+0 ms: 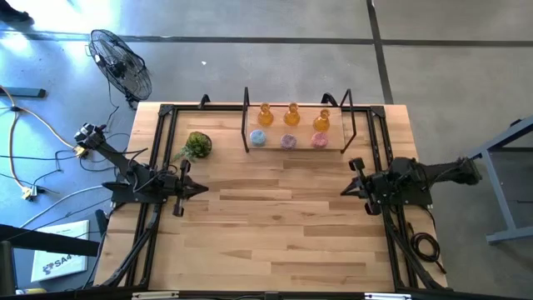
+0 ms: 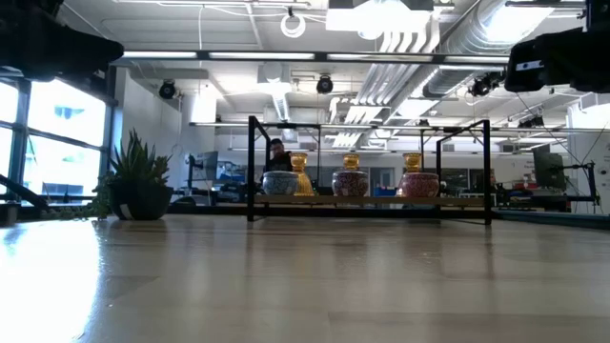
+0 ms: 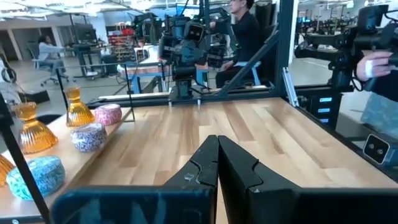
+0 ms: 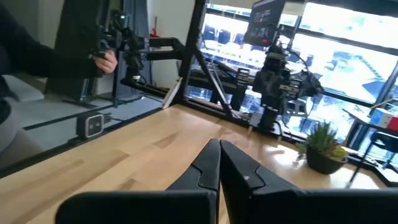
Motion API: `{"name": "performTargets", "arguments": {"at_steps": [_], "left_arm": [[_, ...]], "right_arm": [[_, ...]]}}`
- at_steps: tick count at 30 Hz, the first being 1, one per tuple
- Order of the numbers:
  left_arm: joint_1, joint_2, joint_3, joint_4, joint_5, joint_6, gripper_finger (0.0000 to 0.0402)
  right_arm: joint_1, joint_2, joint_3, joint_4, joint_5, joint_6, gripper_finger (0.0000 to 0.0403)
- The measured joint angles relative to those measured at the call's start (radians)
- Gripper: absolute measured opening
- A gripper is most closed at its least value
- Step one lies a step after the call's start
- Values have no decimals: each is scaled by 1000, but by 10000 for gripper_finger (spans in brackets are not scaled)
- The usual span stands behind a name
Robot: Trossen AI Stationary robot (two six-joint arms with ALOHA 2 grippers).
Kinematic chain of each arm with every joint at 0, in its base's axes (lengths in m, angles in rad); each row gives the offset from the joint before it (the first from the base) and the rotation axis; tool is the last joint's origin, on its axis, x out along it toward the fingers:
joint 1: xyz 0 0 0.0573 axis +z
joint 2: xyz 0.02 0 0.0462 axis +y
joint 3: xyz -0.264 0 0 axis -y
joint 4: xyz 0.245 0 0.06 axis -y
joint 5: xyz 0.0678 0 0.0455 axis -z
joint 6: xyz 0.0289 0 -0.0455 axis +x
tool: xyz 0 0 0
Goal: Pick & Place candle stick holders
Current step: Return to Home Position
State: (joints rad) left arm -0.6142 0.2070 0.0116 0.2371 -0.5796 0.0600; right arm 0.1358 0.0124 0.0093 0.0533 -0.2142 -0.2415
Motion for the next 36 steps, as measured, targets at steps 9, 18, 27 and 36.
{"name": "performTargets", "arguments": {"at_steps": [9, 18, 27, 36], "left_arm": [[202, 0, 0, -1, 231, -34, 0], [452, 0, 0, -12, 424, -110, 0], [587, 0, 0, -135, 485, -197, 0], [608, 1, 0, -208, 474, -166, 0]], "right_arm": [[-152, 30, 0, 12, -123, 20, 0], [-249, 68, 0, 16, -161, 24, 0], [-288, 68, 0, 21, -132, 97, 0], [-288, 68, 0, 18, -126, 163, 0]]}}
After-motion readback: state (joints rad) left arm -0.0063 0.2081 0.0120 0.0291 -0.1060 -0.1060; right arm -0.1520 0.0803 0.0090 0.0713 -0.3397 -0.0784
